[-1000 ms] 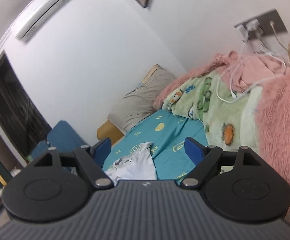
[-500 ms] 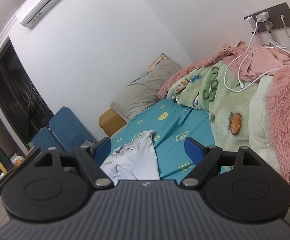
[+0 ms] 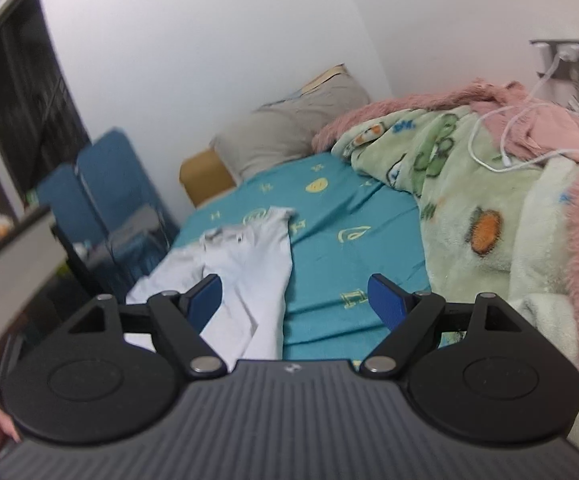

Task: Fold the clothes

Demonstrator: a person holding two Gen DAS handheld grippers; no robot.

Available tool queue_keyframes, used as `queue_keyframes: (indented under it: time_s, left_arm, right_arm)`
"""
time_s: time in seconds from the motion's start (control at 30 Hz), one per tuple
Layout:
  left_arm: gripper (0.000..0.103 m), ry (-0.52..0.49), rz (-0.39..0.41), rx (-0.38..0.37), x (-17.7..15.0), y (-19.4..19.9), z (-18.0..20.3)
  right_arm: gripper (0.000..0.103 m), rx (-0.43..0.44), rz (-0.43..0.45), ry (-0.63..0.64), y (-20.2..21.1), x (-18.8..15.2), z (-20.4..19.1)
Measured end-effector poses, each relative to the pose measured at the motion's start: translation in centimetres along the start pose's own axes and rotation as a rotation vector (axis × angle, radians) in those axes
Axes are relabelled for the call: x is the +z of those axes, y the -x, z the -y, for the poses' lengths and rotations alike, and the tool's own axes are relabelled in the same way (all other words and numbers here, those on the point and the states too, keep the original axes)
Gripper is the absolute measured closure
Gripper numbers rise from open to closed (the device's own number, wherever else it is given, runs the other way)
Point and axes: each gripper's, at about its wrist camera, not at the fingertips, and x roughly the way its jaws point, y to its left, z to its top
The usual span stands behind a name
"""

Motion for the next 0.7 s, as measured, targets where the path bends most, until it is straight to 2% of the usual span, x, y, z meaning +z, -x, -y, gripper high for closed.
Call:
queue_keyframes:
  time_s: [0.07,0.1,0.17,0.23,0.37,0.5,0.57,0.7]
  left_arm:
    - [0.078,-0.003,0.011,-0.012,0.0,0.1,0.0]
    - [0.075,-0.026,0.023,-0.021,0.0,0.1,0.5]
    - [0.057,-0.09,0.046,-0.042,-0.2,0.3,1.8]
    - [0.049,-0.141,0.063,-0.054,-0.5,-0.1,3.6]
    - [0.046,-0.213,0.099,-0.044,-1.3,-1.7,6.9]
    - [0.044,-0.476,0.112,-0.019,-2.3,-3.3,10.7]
    - [0.042,-0.582,0.083,-0.036,-3.0,-3.9,11.3]
    - [0.044,-0.65,-0.006,-0.059,-2.6,-6.4,10.5]
  right_arm:
    - [0.021,-0.005,-0.008,0.026,-0.1,-0.2,-0.6]
    - [0.021,-0.008,-0.011,0.032,-0.2,-0.2,-0.7]
    - [0.021,-0.013,-0.016,0.036,-0.3,-0.4,-0.9]
    - [0.021,-0.014,-0.02,0.038,-0.4,-0.5,-1.0]
    - [0.021,-0.013,-0.027,0.041,-0.6,-0.7,-1.3]
    - [0.021,-0.004,-0.038,0.044,-0.8,-0.9,-1.4]
    - [0.021,0.002,-0.044,0.041,-1.0,-0.9,-1.4]
    - [0.021,0.017,-0.056,0.01,-1.1,-1.0,-1.0]
